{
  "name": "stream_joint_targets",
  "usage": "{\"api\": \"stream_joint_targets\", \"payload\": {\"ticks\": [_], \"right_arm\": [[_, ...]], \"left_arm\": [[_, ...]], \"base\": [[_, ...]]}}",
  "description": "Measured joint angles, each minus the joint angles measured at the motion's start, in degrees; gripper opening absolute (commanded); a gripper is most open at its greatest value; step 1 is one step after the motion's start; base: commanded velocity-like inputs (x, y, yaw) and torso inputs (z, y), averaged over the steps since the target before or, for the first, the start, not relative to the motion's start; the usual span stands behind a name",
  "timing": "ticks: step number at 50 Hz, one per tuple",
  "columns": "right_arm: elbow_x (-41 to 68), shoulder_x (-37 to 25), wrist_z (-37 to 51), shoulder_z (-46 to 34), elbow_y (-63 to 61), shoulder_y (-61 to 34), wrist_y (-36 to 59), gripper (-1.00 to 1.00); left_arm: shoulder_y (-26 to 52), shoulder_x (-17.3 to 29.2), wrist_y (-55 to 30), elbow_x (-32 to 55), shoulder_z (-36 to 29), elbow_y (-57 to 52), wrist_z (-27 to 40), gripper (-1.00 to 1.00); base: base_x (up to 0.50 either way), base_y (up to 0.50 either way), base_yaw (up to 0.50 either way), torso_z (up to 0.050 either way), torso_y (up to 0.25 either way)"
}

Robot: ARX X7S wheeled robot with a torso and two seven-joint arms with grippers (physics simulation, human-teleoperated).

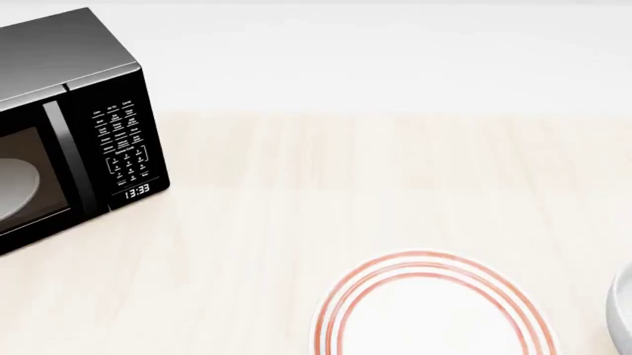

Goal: Put the white bowl to the right of the plate.

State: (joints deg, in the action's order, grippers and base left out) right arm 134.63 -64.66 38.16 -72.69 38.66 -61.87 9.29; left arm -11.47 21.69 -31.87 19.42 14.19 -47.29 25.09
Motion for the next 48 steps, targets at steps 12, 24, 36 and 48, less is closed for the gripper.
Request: {"api": "stream_joint_targets", "payload": {"ticks": [12, 24, 36, 48], "right_arm": [[-12.17, -9.8, 9.22, 2.41, -22.42, -4.62, -7.49, 1.0], [-29.34, -17.73, 21.37, 5.93, -47.56, -10.42, -10.95, 1.0], [-45.51, -18.18, 31.21, 6.52, -68.43, -11.57, -13.68, 1.0], [-62.2, -11.7, 40.81, 3.09, -82.86, -7.79, -11.58, 1.0]], "left_arm": [[-0.15, 0.17, 0.24, 0.1, -0.08, -0.07, 0.15, 1.0], [-0.93, 0.31, 0.92, -0.05, -0.25, -0.67, 0.22, 1.0], [-2.67, 0.33, 2.64, -0.79, -0.94, -2.18, 0.06, 1.0], [-4.1, 0.83, 3.36, -2.45, -3.85, -4.71, -0.05, 1.0]], "base": [[0.0, 0.0, 0.0, 0.0, 0.001], [0.0, 0.0, 0.0, 0.0, 0.0], [0.0, 0.0, 0.0, 0.0, 0.0], [0.0, 0.0, 0.0, 0.0, 0.0]]}}
